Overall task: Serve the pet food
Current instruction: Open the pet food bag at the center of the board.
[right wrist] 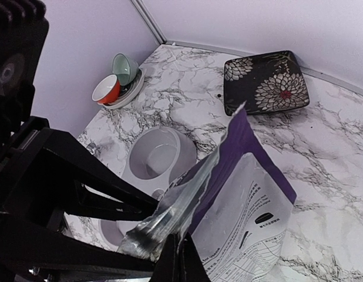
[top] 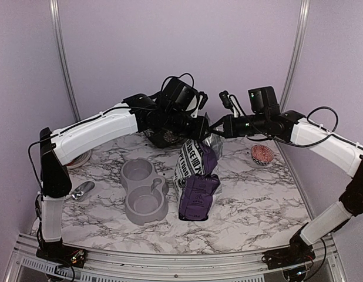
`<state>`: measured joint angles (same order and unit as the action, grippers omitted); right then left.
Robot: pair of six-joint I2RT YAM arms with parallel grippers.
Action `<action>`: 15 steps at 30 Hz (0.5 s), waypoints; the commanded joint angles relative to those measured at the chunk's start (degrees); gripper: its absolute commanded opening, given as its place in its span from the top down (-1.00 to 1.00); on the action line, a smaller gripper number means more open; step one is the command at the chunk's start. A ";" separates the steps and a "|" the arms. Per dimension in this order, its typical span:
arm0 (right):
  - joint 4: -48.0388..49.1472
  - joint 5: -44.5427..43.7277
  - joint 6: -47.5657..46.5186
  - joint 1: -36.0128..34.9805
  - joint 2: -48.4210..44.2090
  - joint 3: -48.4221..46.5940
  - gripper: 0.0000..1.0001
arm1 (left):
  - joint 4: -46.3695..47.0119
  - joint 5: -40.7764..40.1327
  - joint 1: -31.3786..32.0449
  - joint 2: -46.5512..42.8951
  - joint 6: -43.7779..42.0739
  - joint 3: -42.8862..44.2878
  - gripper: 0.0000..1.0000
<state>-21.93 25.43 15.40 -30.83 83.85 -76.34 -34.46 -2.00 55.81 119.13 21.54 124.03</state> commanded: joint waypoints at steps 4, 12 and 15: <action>3.80 0.85 1.32 0.37 -1.01 -0.13 1.00 | 2.09 -1.29 -0.17 1.72 0.52 0.61 1.00; 4.23 -1.17 1.63 0.44 -1.68 0.33 1.00 | 0.34 -2.86 -0.38 0.68 0.86 2.43 1.00; -0.98 -7.96 -1.08 0.63 -1.86 -2.48 1.00 | -2.50 -4.88 -1.29 -1.53 0.69 2.66 1.00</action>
<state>-20.21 24.86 17.04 -30.63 83.55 -75.18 -33.74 -2.59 56.14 119.68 22.74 124.68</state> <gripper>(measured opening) 0.004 0.013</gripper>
